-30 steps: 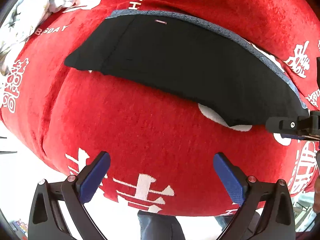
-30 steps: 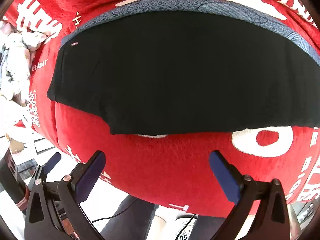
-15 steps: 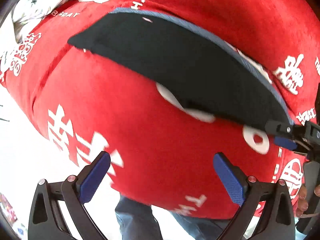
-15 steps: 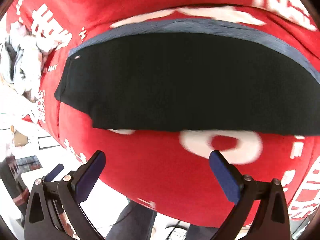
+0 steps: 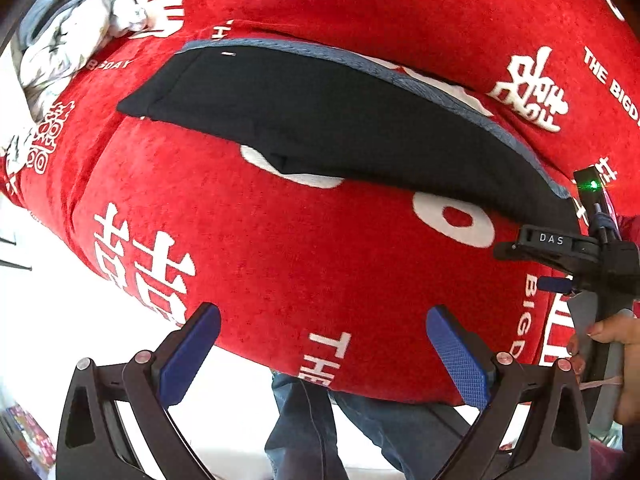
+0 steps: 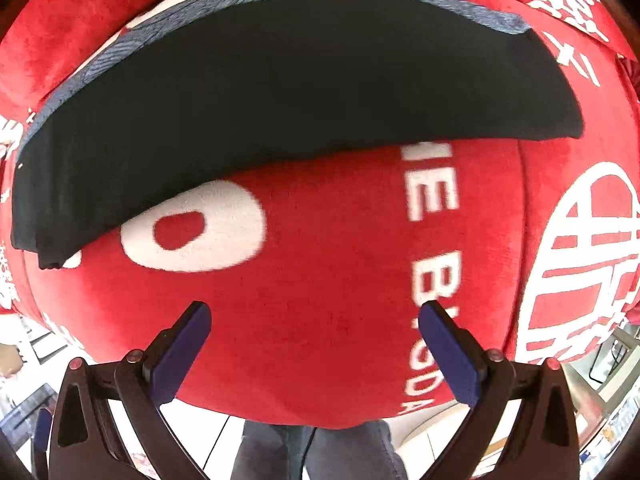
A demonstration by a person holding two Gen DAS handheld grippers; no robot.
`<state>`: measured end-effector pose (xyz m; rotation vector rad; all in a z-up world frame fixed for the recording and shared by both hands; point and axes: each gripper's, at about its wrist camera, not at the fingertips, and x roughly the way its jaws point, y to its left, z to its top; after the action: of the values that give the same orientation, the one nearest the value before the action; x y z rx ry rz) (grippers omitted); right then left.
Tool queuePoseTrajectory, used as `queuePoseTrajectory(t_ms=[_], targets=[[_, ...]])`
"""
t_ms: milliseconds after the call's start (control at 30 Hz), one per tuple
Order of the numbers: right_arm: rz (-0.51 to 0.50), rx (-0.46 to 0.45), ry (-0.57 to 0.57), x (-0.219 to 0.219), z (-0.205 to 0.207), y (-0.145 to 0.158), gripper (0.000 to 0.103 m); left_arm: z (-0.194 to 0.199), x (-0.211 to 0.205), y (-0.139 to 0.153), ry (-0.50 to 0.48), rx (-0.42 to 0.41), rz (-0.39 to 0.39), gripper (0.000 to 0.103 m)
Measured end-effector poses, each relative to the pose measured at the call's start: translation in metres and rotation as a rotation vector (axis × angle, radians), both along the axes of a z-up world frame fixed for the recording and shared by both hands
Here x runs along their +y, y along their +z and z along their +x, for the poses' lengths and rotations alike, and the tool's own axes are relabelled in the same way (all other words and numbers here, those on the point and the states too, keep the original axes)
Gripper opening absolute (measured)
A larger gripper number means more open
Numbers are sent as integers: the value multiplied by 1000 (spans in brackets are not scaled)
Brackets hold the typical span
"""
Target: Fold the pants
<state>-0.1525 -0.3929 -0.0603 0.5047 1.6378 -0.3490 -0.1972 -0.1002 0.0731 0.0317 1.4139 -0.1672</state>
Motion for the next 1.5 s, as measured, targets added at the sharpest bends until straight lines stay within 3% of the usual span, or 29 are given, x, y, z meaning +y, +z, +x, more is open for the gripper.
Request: queuePoseTrajectory(t_ms=[133, 300, 767, 1033, 1300, 1500], targets=[[36, -52, 53, 19, 14, 7, 103, 6, 6, -3, 11, 7, 5, 103], [52, -93, 52, 26, 15, 17, 103, 12, -3, -2, -53, -2, 10, 103], [68, -204, -240, -33, -85, 37, 103, 29, -26, -23, -353, 26, 65, 103], [64, -273, -378, -50, -141, 38, 103, 47, -69, -41, -532, 9, 122, 103], [118, -246, -449, -88, -165, 31, 103, 54, -122, -31, -495, 28, 105, 103], [106, -286, -416, -130, -133, 56, 103, 53, -142, -2, -473, -2, 87, 103]])
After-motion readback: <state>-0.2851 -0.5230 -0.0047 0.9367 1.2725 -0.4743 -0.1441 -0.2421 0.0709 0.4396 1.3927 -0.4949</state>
